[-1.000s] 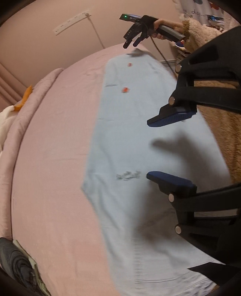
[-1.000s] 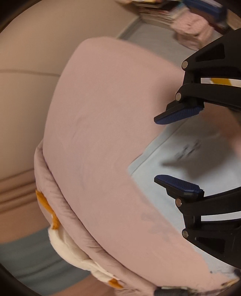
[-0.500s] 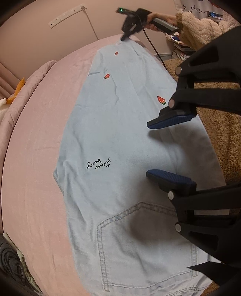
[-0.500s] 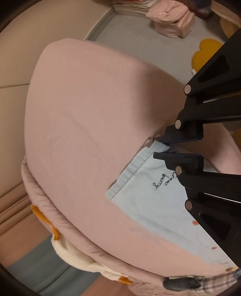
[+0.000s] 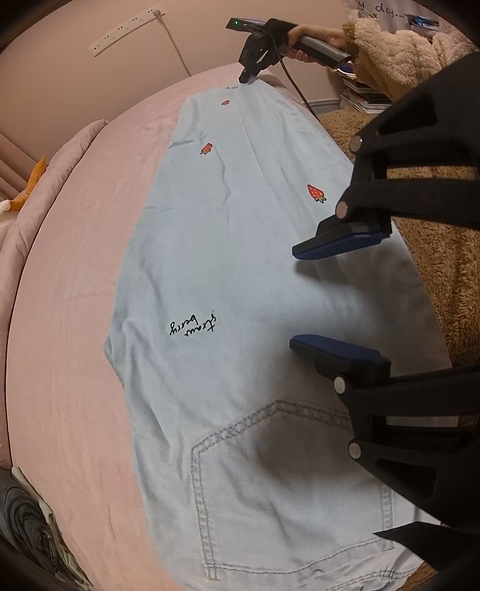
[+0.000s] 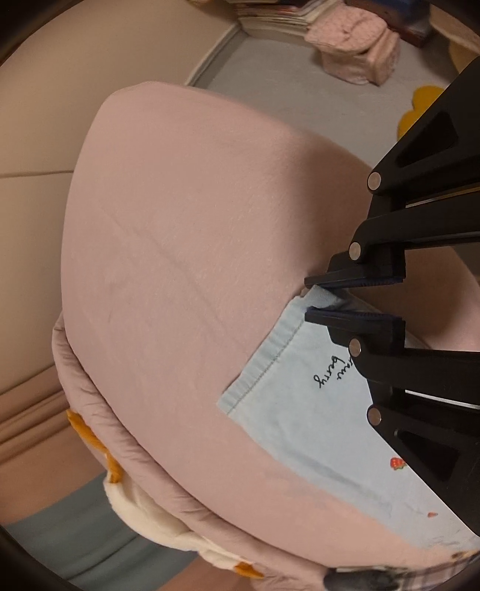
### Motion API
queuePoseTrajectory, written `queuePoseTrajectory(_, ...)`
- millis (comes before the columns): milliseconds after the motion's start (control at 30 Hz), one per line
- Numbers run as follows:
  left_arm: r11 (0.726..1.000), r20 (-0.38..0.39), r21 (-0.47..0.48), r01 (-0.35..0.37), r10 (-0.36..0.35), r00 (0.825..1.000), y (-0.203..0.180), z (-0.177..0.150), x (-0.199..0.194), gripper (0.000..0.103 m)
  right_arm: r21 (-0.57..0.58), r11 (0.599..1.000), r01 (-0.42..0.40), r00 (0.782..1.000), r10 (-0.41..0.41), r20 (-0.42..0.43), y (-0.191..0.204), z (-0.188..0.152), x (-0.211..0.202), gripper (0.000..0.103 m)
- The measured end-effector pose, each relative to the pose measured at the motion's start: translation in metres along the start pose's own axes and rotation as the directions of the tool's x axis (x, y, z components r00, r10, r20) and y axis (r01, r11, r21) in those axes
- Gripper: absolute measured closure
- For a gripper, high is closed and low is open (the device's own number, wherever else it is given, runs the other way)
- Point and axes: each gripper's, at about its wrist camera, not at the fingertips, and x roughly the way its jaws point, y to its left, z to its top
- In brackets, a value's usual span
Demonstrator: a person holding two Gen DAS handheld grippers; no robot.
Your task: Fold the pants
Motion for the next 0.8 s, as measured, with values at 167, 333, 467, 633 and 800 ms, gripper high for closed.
queuePoseTrajectory(167, 0.996, -0.017, -0.047, 0.074, -0.074, 0.997, 0.003, 0.001, -0.008, 0.061, 0.001, 0.999, 0.036, 0.997, -0.036, 0.063, 0.003, -0.003, -0.032, 0.051)
queuePoseTrajectory(333, 0.992, 0.004, -0.038, 0.117, -0.117, 0.993, 0.001, -0.001, -0.014, 0.045, 0.087, 0.985, -0.148, 0.989, 0.148, 0.006, -0.008, -0.012, -0.021, 0.042)
queuePoseTrajectory(467, 0.991, -0.025, -0.037, 0.131, -0.132, 0.991, -0.001, -0.005, -0.006, 0.043, 0.149, 0.968, -0.204, 0.976, 0.213, -0.052, -0.003, -0.021, 0.014, 0.048)
queuePoseTrajectory(633, 0.984, -0.004, -0.067, 0.163, -0.163, 0.987, 0.008, -0.004, -0.014, 0.042, 0.15, 0.969, -0.199, 0.978, 0.206, -0.034, 0.014, -0.01, 0.02, 0.096)
queuePoseTrajectory(800, 0.981, 0.072, -0.074, 0.179, -0.174, 0.982, 0.021, 0.0, -0.037, 0.039, -0.096, 0.958, -0.271, 0.953, 0.28, 0.111, 0.074, -0.004, -0.056, 0.096)
